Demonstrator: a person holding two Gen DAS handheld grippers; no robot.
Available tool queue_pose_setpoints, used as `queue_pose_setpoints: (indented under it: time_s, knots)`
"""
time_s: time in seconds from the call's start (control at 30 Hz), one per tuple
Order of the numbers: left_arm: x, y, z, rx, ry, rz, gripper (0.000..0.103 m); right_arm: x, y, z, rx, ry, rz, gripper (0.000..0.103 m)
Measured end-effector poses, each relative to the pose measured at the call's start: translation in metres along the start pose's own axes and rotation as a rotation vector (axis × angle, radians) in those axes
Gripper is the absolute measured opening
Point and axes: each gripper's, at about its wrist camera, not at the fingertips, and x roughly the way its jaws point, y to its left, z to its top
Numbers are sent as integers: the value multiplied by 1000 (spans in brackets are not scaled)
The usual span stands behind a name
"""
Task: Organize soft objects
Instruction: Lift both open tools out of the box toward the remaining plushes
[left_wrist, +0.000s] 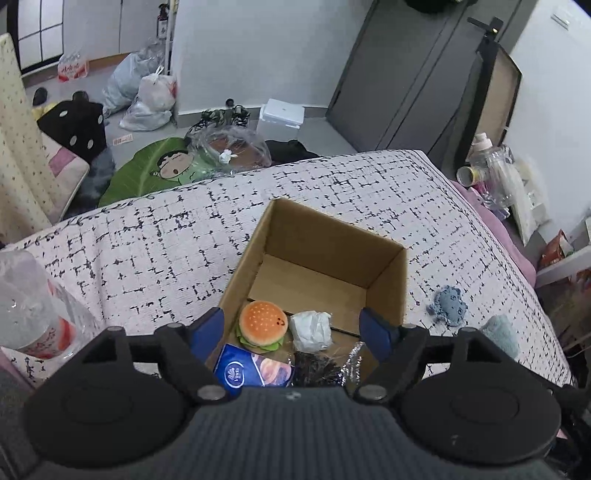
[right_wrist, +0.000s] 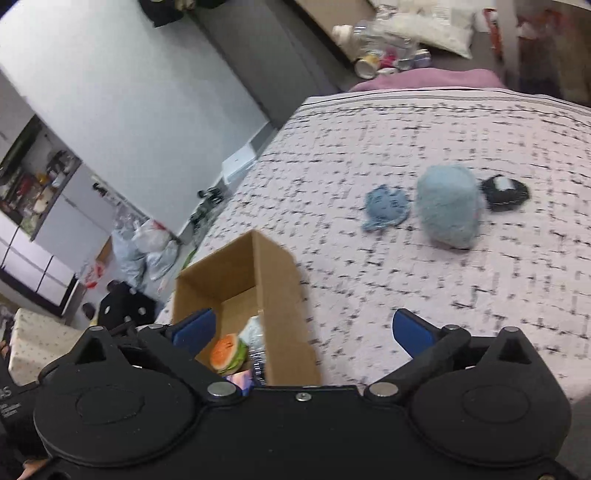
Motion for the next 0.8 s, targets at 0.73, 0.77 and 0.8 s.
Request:
queue_pose_setpoints:
  time_s: [0.73, 0.77, 0.8]
  knots:
    - [0, -90, -25, 213, 28, -28, 79, -29, -94, 27, 125, -88, -71, 103]
    - [1, -93, -26, 217, 34, -34, 79, -29, -97, 28, 128, -89, -75, 103]
    - [2, -97, -27, 223, 39, -40, 79, -29, -101, 29, 130, -89, -81, 103]
